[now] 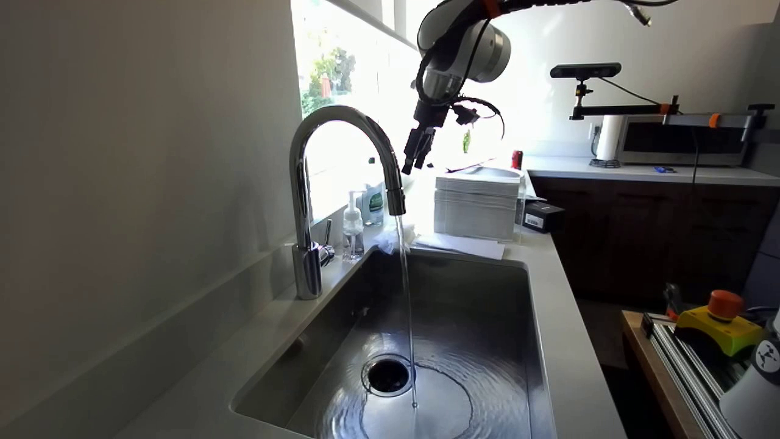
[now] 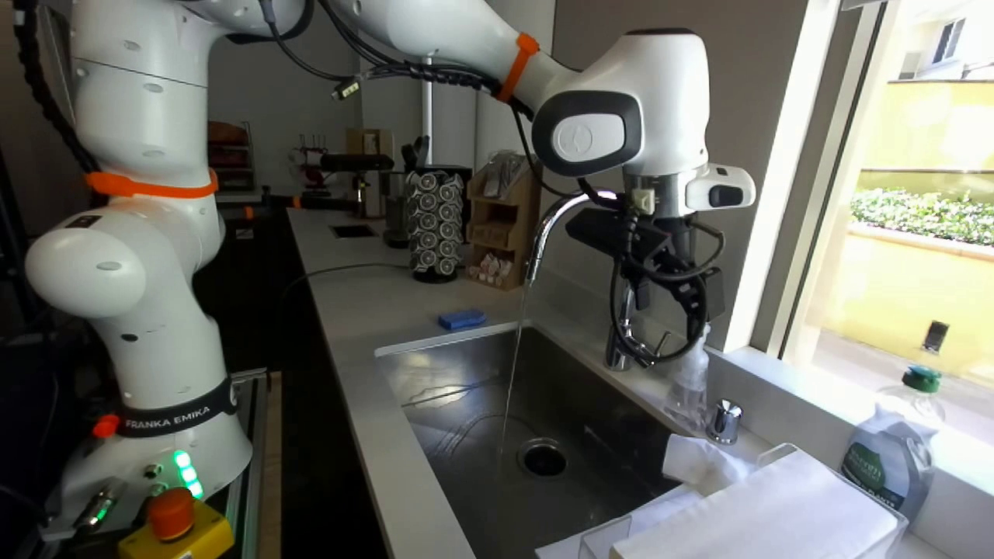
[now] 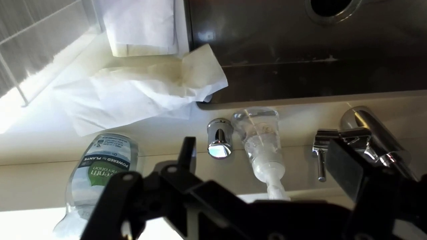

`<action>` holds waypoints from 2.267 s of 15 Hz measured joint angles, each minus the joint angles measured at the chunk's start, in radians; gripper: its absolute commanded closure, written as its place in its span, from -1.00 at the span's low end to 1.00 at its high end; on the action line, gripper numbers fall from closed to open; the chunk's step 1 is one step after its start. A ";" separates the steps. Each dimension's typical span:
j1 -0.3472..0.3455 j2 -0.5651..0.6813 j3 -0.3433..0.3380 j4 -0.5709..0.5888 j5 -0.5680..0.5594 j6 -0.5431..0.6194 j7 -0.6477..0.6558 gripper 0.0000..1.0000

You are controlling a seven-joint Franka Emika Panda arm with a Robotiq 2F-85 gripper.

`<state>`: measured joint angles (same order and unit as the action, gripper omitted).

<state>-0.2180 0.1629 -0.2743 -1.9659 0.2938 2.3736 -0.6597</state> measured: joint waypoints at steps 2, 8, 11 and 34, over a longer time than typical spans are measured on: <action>-0.025 0.050 0.037 0.032 0.040 0.001 -0.029 -1.00; -0.079 0.142 0.132 0.118 0.082 0.003 -0.107 -1.00; -0.099 0.172 0.162 0.156 0.085 0.011 -0.132 -1.00; -0.156 0.327 0.282 0.324 0.112 0.073 -0.167 0.90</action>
<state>-0.3736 0.4894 0.0078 -1.6420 0.4058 2.4468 -0.8270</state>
